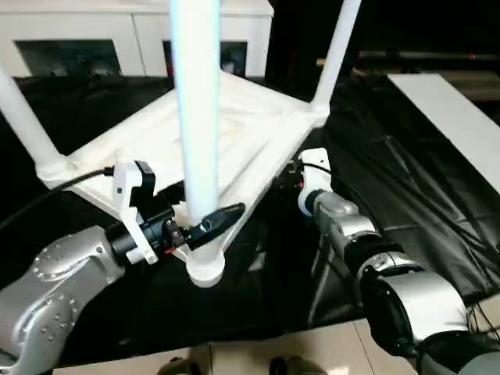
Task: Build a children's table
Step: Rotate table base
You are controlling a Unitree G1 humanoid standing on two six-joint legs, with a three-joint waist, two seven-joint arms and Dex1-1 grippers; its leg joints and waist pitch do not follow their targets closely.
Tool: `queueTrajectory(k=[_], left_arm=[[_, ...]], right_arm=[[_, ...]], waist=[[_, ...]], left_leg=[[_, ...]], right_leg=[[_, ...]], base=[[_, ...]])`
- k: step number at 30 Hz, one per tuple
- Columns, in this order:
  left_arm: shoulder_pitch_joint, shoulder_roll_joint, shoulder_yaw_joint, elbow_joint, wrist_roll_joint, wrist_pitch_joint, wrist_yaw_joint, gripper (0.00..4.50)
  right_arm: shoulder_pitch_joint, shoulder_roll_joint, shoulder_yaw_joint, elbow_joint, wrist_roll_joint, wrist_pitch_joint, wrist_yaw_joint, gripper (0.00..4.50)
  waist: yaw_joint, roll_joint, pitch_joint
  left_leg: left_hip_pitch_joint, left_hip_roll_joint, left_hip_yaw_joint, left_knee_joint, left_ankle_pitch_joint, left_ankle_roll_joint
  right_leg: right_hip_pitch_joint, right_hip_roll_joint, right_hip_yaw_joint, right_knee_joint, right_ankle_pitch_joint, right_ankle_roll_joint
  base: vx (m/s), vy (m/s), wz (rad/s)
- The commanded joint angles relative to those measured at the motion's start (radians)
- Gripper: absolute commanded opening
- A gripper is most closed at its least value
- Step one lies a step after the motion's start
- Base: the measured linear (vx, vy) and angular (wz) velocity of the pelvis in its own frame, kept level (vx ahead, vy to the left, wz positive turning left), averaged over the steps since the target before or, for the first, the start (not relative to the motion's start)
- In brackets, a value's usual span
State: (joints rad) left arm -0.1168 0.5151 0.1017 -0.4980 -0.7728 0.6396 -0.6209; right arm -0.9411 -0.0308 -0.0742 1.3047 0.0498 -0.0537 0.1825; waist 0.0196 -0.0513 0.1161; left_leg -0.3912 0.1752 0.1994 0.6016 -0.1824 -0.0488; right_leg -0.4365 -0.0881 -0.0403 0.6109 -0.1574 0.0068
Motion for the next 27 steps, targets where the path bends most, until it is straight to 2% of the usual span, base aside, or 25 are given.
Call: queueTrajectory(k=[1, 2, 3, 4, 5, 6, 9, 11, 12, 13, 15, 16, 17, 18, 19, 20, 21, 22, 23, 24, 25, 26, 27], left_arm=[[-0.023, 0.019, 0.023, -0.026, -0.009, 0.034, 0.031, 4.49], [-0.026, 0.024, 0.029, -0.035, -0.019, 0.045, 0.035, 4.49], [-0.031, 0.032, 0.036, -0.046, -0.044, 0.065, 0.042, 4.49], [-0.031, 0.032, 0.036, -0.046, -0.044, 0.065, 0.042, 4.49], [-0.034, 0.042, 0.036, -0.054, -0.056, 0.076, 0.038, 4.49], [-0.036, 0.047, 0.036, -0.060, -0.064, 0.083, 0.036, 4.49], [-0.051, 0.048, 0.032, -0.072, -0.082, 0.098, 0.041, 4.49], [-0.067, 0.044, 0.021, -0.078, -0.090, 0.109, 0.043, 4.49], [-0.080, 0.042, 0.010, -0.083, -0.091, 0.115, 0.045, 4.49], [-0.091, 0.039, 0.000, -0.086, -0.089, 0.117, 0.046, 4.49], [-0.118, 0.028, -0.031, -0.090, -0.085, 0.121, 0.049, 4.49], [-0.140, 0.016, -0.052, -0.088, -0.079, 0.121, 0.052, 4.49], [-0.140, 0.016, -0.052, -0.088, -0.079, 0.121, 0.052, 4.49], [-0.160, 0.003, -0.071, -0.084, -0.074, 0.119, 0.056, 4.49], [-0.166, -0.002, -0.077, -0.082, -0.071, 0.118, 0.056, 4.49], [-0.190, -0.023, -0.102, -0.075, -0.061, 0.113, 0.059, 4.49], [-0.204, -0.039, -0.116, -0.070, -0.058, 0.114, 0.063, 4.49], [-0.223, -0.062, -0.141, -0.058, -0.044, 0.107, 0.066, 4.49], [-0.235, -0.077, -0.157, -0.051, -0.033, 0.103, 0.069, 4.49], [-0.263, -0.107, -0.200, -0.019, 0.007, 0.081, 0.068, 4.49], [-0.263, -0.107, -0.200, -0.019, 0.007, 0.081, 0.068, 4.49], [-0.263, -0.107, -0.200, -0.019, 0.007, 0.081, 0.068, 4.49], [-0.277, -0.123, -0.221, 0.006, 0.034, 0.064, 0.070, 4.49]], right_arm=[[-0.038, 0.013, -0.017, 0.006, 0.014, -0.016, 0.008, 3.83], [-0.041, 0.012, -0.018, 0.006, 0.014, -0.015, 0.009, 3.83], [-0.050, 0.013, -0.018, 0.008, 0.010, -0.019, 0.023, 3.83], [-0.050, 0.013, -0.018, 0.008, 0.010, -0.019, 0.023, 3.83], [-0.056, 0.018, -0.013, 0.009, 0.004, -0.020, 0.037, 3.83], [-0.060, 0.023, -0.008, 0.008, -0.002, -0.025, 0.048, 3.83], [-0.067, 0.044, -0.002, 0.008, -0.011, -0.036, 0.073, 3.83], [-0.072, 0.063, 0.001, 0.008, -0.014, -0.044, 0.090, 3.83], [-0.076, 0.079, 0.002, 0.007, -0.013, -0.046, 0.102, 3.83], [-0.079, 0.090, 0.002, 0.006, -0.012, -0.048, 0.111, 3.83], [-0.080, 0.122, 0.007, 0.004, -0.011, -0.057, 0.139, 3.83], [-0.077, 0.140, 0.014, 0.002, -0.014, -0.060, 0.154, 3.83], [-0.077, 0.140, 0.014, 0.002, -0.014, -0.060, 0.154, 3.83], [-0.074, 0.155, 0.021, 0.000, -0.018, -0.062, 0.169, 3.83], [-0.073, 0.160, 0.024, -0.001, -0.019, -0.063, 0.173, 3.83], [-0.066, 0.178, 0.036, -0.003, -0.027, -0.068, 0.190, 3.83], [-0.061, 0.185, 0.042, -0.003, -0.031, -0.070, 0.198, 3.83], [-0.054, 0.192, 0.049, -0.004, -0.037, -0.073, 0.204, 3.83], [-0.050, 0.196, 0.053, -0.005, -0.040, -0.075, 0.208, 3.83], [-0.043, 0.200, 0.058, -0.008, -0.044, -0.079, 0.213, 3.83], [-0.043, 0.200, 0.058, -0.008, -0.044, -0.079, 0.213, 3.83], [-0.043, 0.200, 0.058, -0.008, -0.044, -0.079, 0.213, 3.83], [-0.041, 0.199, 0.056, -0.008, -0.046, -0.081, 0.212, 3.83]], waist=[[0.007, 0.017, -0.034], [0.007, 0.017, -0.024], [0.005, 0.014, -0.009], [0.007, 0.015, -0.011], [0.006, 0.014, -0.002], [0.007, 0.013, 0.004], [0.008, 0.014, 0.018], [0.007, 0.014, 0.021], [0.004, 0.014, 0.027], [0.004, 0.015, 0.030], [-0.004, 0.011, 0.029], [-0.009, 0.012, 0.028], [-0.009, 0.012, 0.028], [-0.013, 0.010, 0.029], [-0.016, 0.009, 0.029], [-0.020, 0.008, 0.025], [-0.022, 0.003, 0.021], [-0.024, 0.005, 0.021], [-0.021, 0.006, 0.019], [-0.022, 0.007, 0.014], [-0.021, 0.009, 0.011], [-0.021, 0.009, 0.011], [-0.023, 0.011, 0.006]], left_leg=[[0.010, 0.042, -0.037, -0.105, -0.413, -0.047], [0.006, 0.042, -0.037, -0.107, -0.408, -0.044], [0.010, 0.043, -0.035, -0.109, -0.430, -0.044], [0.014, 0.042, -0.035, -0.107, -0.426, -0.043], [0.014, 0.042, -0.035, -0.108, -0.420, -0.040], [0.011, 0.043, -0.030, -0.107, -0.363, -0.026], [0.010, 0.048, -0.027, -0.109, -0.314, -0.016], [0.012, 0.048, -0.026, -0.108, -0.303, -0.016], [0.007, 0.049, -0.027, -0.111, -0.289, -0.018], [0.008, 0.050, -0.027, -0.112, -0.302, -0.021], [0.014, 0.051, -0.028, -0.112, -0.336, -0.036], [0.006, 0.051, -0.033, -0.113, -0.336, -0.043], [0.006, 0.051, -0.033, -0.113, -0.336, -0.043], [0.000, 0.052, -0.036, -0.114, -0.320, -0.048], [-0.001, 0.051, -0.037, -0.113, -0.312, -0.047], [-0.008, 0.049, -0.038, -0.111, -0.285, -0.043], [-0.010, 0.048, -0.037, -0.108, -0.253, -0.035], [-0.011, 0.048, -0.037, -0.109, -0.248, -0.030], [0.000, 0.048, -0.031, -0.103, -0.235, -0.023], [0.004, 0.046, -0.025, -0.097, -0.198, -0.008], [0.006, 0.045, -0.020, -0.090, -0.153, 0.011], [0.006, 0.045, -0.020, -0.090, -0.153, 0.011], [0.006, 0.047, -0.016, -0.086, -0.120, 0.032]], right_leg=[[0.031, -0.047, 0.036, -0.076, -0.431, -0.133], [0.028, -0.048, 0.037, -0.077, -0.426, -0.133], [0.020, -0.046, 0.038, -0.081, -0.458, -0.130], [0.020, -0.048, 0.039, -0.081, -0.460, -0.131], [0.017, -0.048, 0.040, -0.082, -0.456, -0.131], [0.016, -0.047, 0.043, -0.079, -0.388, -0.148], [0.019, -0.046, 0.043, -0.069, -0.308, -0.190], [0.020, -0.047, 0.044, -0.067, -0.297, -0.201], [0.025, -0.048, 0.044, -0.065, -0.284, -0.212], [0.024, -0.049, 0.044, -0.067, -0.296, -0.211], [0.023, -0.051, 0.045, -0.069, -0.330, -0.210], [0.031, -0.056, 0.045, -0.067, -0.338, -0.210], [0.031, -0.056, 0.045, -0.067, -0.338, -0.210], [0.036, -0.059, 0.044, -0.065, -0.327, -0.209], [0.037, -0.060, 0.044, -0.065, -0.315, -0.211], [0.044, -0.062, 0.045, -0.061, -0.287, -0.217], [0.049, -0.062, 0.044, -0.057, -0.251, -0.224], [0.049, -0.062, 0.044, -0.058, -0.256, -0.225], [0.041, -0.059, 0.046, -0.060, -0.238, -0.234], [0.043, -0.057, 0.048, -0.056, -0.174, -0.257], [0.044, -0.053, 0.048, -0.047, -0.093, -0.284], [0.044, -0.053, 0.048, -0.047, -0.093, -0.284], [0.050, -0.050, 0.047, -0.042, -0.032, -0.314]], base=[[0.000, 0.000, 0.00], [0.000, 0.000, 0.00], [0.000, 0.000, 0.00], [0.000, 0.000, 0.00], [0.000, 0.000, 0.00], [0.000, 0.000, 0.00], [0.000, 0.000, 0.00], [0.000, 0.000, 0.00], [0.000, 0.000, 0.00], [0.000, 0.000, 0.00], [0.000, 0.000, 0.00], [0.000, 0.000, 0.00], [0.000, 0.000, 0.00], [0.000, 0.000, 0.00], [0.000, 0.000, 0.00], [0.000, 0.000, 0.00], [-0.002, -0.005, -0.19], [0.000, 0.000, 0.00], [0.000, 0.000, 0.00], [0.000, 0.000, 0.00], [0.000, 0.000, 0.00], [0.000, 0.000, 0.00], [0.000, 0.000, 0.00]])
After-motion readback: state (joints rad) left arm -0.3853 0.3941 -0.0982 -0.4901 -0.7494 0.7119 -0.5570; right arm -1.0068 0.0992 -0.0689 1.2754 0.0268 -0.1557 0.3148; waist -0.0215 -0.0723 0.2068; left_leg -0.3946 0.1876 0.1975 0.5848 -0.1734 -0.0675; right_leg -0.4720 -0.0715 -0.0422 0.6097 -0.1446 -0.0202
